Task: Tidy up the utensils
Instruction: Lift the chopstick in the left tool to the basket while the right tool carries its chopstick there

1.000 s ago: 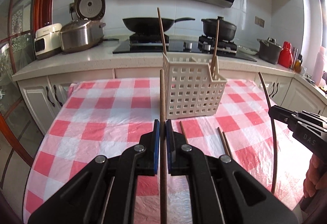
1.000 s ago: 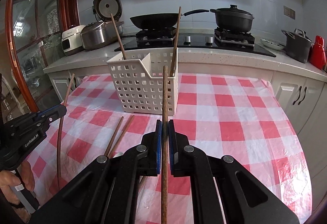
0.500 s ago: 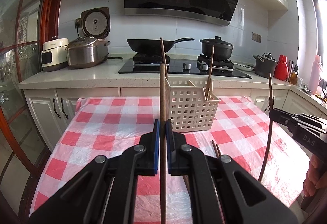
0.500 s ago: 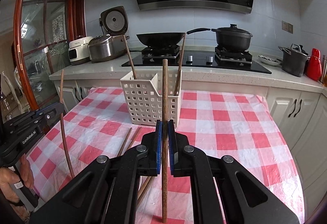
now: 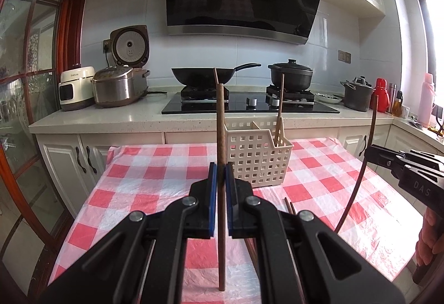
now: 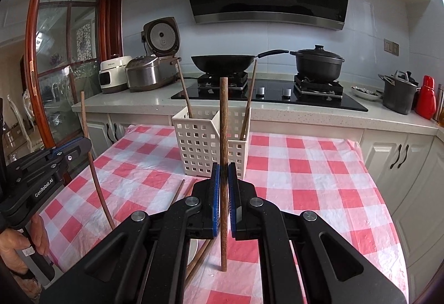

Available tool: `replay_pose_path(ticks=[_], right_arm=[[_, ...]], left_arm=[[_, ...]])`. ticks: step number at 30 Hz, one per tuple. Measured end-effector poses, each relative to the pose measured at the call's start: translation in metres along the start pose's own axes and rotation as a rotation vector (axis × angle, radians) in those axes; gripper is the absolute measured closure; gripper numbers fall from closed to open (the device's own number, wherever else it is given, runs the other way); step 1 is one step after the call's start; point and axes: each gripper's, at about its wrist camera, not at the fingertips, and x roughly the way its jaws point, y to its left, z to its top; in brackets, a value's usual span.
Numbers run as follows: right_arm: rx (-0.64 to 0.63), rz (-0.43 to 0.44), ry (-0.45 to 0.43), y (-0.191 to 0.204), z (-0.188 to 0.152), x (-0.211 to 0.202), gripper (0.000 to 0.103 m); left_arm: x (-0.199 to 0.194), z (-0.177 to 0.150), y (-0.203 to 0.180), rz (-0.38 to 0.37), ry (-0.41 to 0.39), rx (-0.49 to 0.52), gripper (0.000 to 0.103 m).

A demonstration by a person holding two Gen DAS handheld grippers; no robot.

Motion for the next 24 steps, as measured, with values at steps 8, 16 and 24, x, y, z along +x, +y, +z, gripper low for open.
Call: replay_pose_path(ticks=[8, 16, 24], right_arm=[[-0.024, 0.001, -0.020, 0.000, 0.010, 0.006, 0.097], [-0.021, 0.019, -0.040, -0.008, 0.048, 0.036, 0.097], [-0.012, 0.034, -0.071, -0.019, 0.118, 0.066, 0.097]], left_arm=[[0.002, 0.009, -0.003, -0.011, -0.016, 0.011, 0.097], [0.031, 0.044, -0.010, -0.054, -0.015, 0.017, 0.097], [0.065, 0.131, -0.020, -0.114, -0.040, 0.014, 0.097]])
